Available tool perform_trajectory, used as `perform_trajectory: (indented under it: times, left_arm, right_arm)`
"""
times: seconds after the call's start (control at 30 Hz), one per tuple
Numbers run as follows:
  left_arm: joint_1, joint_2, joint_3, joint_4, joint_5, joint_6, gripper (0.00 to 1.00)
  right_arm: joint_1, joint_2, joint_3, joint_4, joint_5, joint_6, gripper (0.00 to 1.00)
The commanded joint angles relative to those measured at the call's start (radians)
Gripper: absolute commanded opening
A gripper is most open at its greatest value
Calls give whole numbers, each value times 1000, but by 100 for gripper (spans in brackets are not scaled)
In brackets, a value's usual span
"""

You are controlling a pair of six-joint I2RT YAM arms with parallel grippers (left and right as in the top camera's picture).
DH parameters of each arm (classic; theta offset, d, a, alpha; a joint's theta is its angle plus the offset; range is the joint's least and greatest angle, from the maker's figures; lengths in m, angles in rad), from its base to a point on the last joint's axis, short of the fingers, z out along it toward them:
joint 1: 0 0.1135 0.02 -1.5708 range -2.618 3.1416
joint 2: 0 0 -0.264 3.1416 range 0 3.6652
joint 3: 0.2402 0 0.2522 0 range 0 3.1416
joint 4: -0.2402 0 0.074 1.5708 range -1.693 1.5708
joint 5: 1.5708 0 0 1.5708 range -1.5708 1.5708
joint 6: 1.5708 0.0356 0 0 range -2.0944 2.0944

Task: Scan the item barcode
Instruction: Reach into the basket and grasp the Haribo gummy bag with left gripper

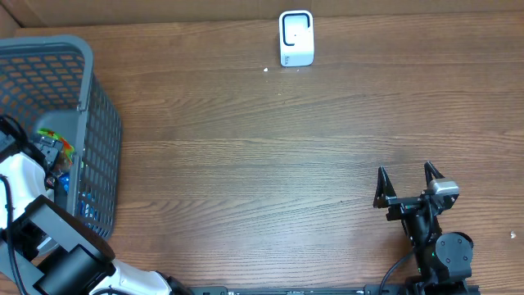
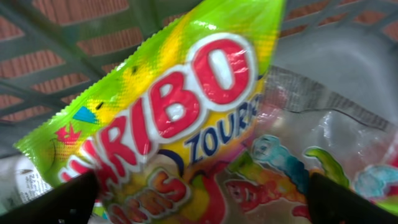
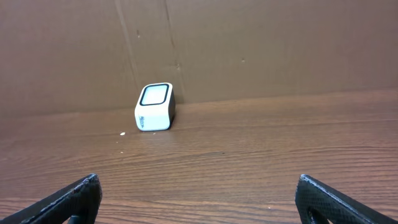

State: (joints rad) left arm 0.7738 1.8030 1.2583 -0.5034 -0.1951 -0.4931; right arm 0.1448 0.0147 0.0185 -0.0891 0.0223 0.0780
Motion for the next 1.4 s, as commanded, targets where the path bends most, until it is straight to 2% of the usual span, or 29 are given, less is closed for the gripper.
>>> perform_trajectory:
  times: [0.0, 0.03, 0.1, 0.13, 0.17, 0.2, 0.4, 0.57, 0.63, 0.87, 0.97, 1.03, 1.37]
  left_arm:
    - [-5, 10, -43, 0, 5, 22, 73]
    - [-5, 10, -43, -3, 5, 22, 54]
    - [-5, 10, -43, -9, 5, 22, 26]
    - [-5, 10, -43, -10, 5, 22, 21]
    - [-5, 10, -43, -10, 5, 22, 8]
    - [-5, 10, -43, -10, 6, 22, 4]
    - [-10, -18, 0, -43, 99, 155, 4]
    - [-10, -85, 160, -181, 155, 157, 4]
    - [-12, -120, 259, -298, 198, 169, 4]
    - [-29, -148, 290, -423, 204, 165, 4]
    - [-28, -120, 275, -420, 194, 134, 75]
    - [-28, -85, 267, -420, 185, 117, 99]
    - [-32, 145, 267, -296, 184, 85, 100]
  right_arm:
    - [4, -12, -11, 7, -6, 0, 100]
    - [4, -12, -11, 7, -6, 0, 100]
    - [4, -12, -11, 7, -6, 0, 100]
    - [4, -12, -11, 7, -6, 0, 100]
    - [4, -12, -11, 7, -6, 0, 100]
    - [4, -12, -11, 7, -6, 0, 100]
    - [4, -12, -11, 7, -6, 0, 100]
    - [4, -12, -11, 7, -6, 0, 100]
    - [4, -12, -11, 7, -6, 0, 100]
    - [4, -12, -11, 7, -6, 0, 100]
    - [4, -12, -11, 7, -6, 0, 100]
    - [4, -12, -11, 7, -6, 0, 100]
    - [4, -12, -11, 7, -6, 0, 100]
